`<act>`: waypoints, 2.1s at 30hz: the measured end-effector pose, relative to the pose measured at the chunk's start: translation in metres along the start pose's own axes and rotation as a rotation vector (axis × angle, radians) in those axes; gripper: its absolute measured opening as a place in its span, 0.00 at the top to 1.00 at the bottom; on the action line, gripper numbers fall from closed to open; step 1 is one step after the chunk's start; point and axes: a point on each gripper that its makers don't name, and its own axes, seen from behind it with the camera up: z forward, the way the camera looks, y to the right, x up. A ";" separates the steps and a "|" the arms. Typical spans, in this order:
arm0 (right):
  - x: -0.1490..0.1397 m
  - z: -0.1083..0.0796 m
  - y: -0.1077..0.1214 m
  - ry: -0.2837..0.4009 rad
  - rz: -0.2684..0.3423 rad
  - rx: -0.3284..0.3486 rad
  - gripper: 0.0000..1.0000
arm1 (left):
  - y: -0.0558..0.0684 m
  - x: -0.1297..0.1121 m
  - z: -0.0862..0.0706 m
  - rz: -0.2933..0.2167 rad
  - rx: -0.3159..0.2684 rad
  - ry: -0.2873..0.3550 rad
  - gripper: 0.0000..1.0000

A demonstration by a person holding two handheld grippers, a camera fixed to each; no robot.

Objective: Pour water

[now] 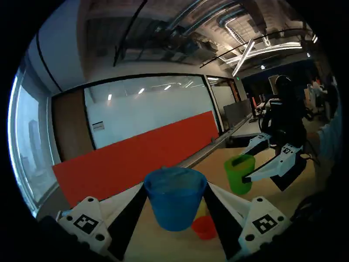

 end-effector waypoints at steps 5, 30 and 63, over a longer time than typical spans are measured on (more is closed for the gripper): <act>0.001 0.006 -0.014 0.001 -0.007 0.034 0.09 | 0.002 0.012 0.001 0.078 0.008 0.017 0.14; -0.001 0.029 -0.063 0.005 -0.013 0.147 0.09 | 0.010 0.048 0.007 0.405 0.012 0.028 0.14; 0.002 0.034 -0.075 0.020 -0.001 0.179 0.09 | 0.020 0.064 0.017 0.665 0.022 0.026 0.14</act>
